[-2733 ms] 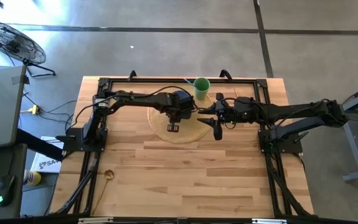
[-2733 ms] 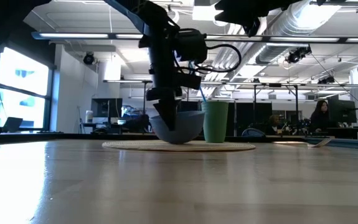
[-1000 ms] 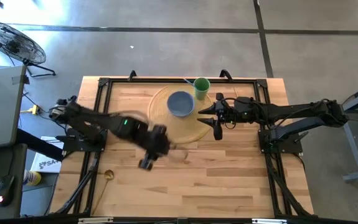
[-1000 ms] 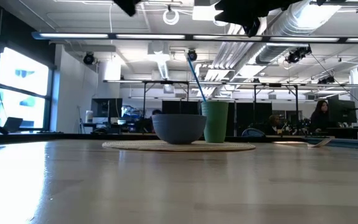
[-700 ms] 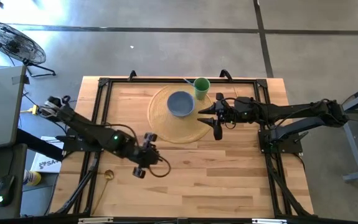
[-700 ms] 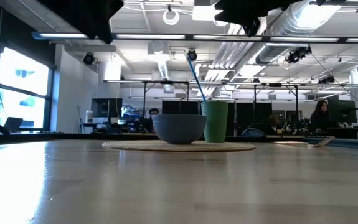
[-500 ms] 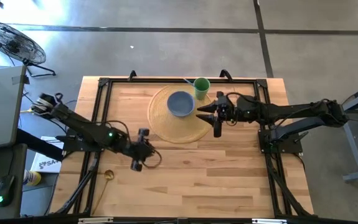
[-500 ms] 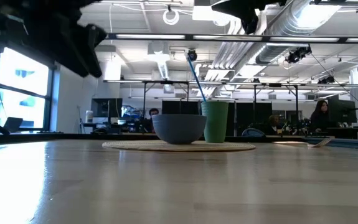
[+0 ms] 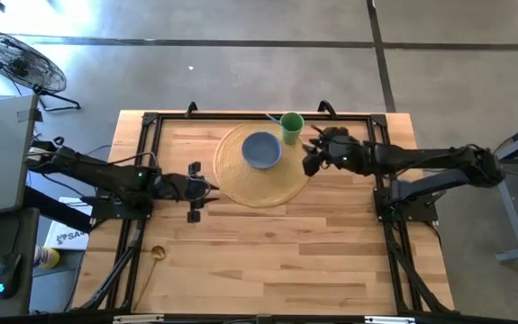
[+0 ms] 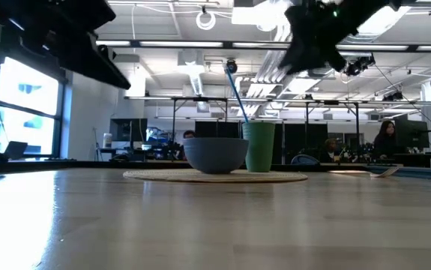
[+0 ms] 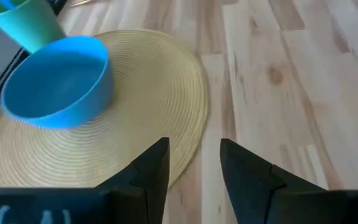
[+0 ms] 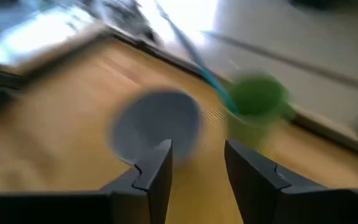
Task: Pick & Place Utensil
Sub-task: Put the gold fork into the blue bowl on the brown mat
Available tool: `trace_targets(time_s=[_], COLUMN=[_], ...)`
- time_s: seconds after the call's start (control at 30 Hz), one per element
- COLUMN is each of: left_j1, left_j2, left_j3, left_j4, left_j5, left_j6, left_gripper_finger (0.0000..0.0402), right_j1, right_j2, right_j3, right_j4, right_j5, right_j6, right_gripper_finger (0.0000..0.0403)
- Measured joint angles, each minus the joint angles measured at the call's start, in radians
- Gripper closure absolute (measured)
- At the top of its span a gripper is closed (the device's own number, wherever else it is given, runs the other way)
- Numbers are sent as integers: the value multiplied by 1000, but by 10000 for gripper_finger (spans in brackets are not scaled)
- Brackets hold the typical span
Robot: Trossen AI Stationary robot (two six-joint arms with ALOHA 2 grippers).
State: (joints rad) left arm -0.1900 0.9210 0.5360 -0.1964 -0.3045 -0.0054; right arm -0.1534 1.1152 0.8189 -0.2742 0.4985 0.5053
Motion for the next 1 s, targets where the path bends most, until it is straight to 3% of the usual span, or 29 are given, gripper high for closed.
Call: trace_targets(time_s=[0.2,0.33,0.57,0.77,1.0], left_j1=[0,0,0,0,0], left_j2=[0,-1,-1,-1,-1], left_j3=[3,2,2,2,2], left_j4=[22,17,7,4,15], left_j5=[29,33,42,89,88], left_j6=[-11,-28,-30,-30,-30], left_gripper_finger=[263,263,263,263,263], right_j1=[-118,-168,-299,-417,-479], right_j2=[0,3,4,4,4], right_j3=[-1,-50,-263,-416,-540], right_j4=[-365,-453,-299,-102,72], right_j5=[41,98,68,9,-23], right_j6=[249,352,472,411,406], right_gripper_finger=[263,263,263,263,263])
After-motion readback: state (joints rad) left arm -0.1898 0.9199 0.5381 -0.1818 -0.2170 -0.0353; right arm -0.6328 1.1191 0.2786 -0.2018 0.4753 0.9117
